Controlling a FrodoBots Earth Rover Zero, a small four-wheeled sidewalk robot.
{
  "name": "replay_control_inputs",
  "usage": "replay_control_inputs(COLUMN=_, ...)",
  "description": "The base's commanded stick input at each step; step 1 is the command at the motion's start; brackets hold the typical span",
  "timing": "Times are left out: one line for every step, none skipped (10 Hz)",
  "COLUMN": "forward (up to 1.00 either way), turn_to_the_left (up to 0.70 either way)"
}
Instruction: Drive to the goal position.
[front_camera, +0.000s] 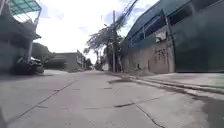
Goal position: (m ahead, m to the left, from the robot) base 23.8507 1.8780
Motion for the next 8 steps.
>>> replay_control_inputs(forward=0.7, turn_to_the_left=0.0)
replay_control_inputs(forward=0.7, turn_to_the_left=0.0)
replay_control_inputs(forward=0.7, turn_to_the_left=0.0)
replay_control_inputs(forward=0.7, turn_to_the_left=0.0)
replay_control_inputs(forward=0.7, turn_to_the_left=0.0)
replay_control_inputs(forward=0.7, turn_to_the_left=0.0)
replay_control_inputs(forward=0.7, turn_to_the_left=0.0)
replay_control_inputs(forward=0.7, turn_to_the_left=0.0)
